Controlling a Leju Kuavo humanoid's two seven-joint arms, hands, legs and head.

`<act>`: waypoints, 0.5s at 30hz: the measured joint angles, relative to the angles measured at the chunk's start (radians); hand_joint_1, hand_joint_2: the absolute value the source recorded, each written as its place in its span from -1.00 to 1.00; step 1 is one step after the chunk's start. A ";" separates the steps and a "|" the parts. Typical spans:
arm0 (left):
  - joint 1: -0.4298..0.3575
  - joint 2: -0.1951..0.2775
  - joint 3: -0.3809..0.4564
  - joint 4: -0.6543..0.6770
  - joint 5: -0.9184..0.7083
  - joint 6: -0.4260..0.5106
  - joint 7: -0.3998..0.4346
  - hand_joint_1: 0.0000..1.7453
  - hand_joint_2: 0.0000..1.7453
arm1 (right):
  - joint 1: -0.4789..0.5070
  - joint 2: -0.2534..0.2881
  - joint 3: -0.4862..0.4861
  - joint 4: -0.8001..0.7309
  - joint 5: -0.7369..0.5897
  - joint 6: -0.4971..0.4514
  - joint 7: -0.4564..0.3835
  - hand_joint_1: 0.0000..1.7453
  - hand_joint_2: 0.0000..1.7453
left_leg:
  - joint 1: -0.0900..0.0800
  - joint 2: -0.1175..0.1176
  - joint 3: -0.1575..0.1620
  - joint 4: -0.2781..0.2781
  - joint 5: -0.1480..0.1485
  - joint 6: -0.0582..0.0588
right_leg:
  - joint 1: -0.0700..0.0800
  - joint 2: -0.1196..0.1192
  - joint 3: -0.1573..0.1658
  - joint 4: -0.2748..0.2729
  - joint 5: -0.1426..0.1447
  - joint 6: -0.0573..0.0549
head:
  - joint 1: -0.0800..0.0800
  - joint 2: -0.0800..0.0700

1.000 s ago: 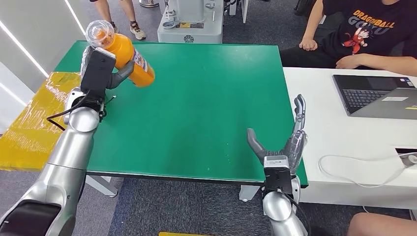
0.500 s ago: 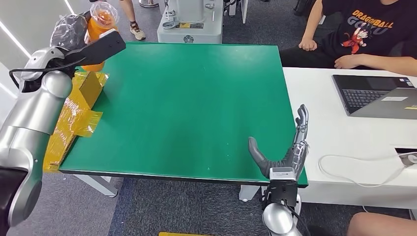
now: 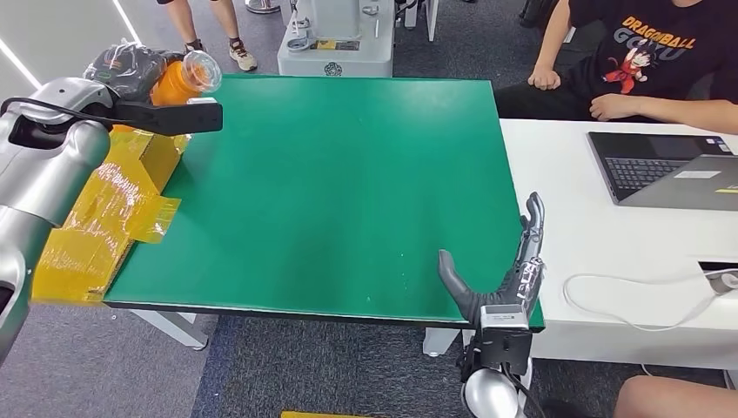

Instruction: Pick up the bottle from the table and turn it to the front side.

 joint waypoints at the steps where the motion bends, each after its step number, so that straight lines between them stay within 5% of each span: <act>1: -0.003 0.010 -0.015 0.000 -0.004 -0.014 -0.019 1.00 1.00 | 0.003 -0.001 0.001 -0.003 -0.001 0.000 0.001 -1.00 1.00 | 0.000 0.000 0.000 0.000 0.000 0.000 | 0.000 0.000 0.000 0.000 0.000 0.000 | 0.000 0.000; 7: -0.028 0.055 -0.093 0.005 -0.021 -0.121 -0.101 1.00 1.00 | 0.029 -0.005 0.004 -0.033 -0.001 0.000 0.007 -1.00 1.00 | 0.000 0.000 0.000 0.000 0.000 0.000 | 0.000 0.000 0.000 0.000 0.000 0.000 | 0.000 0.000; 15: -0.050 0.085 -0.184 0.039 0.000 -0.206 -0.108 1.00 1.00 | 0.064 -0.012 0.004 -0.070 0.007 0.001 0.012 -1.00 1.00 | 0.000 0.000 0.000 0.000 0.000 0.000 | 0.000 0.000 0.000 0.000 0.000 0.000 | 0.000 0.000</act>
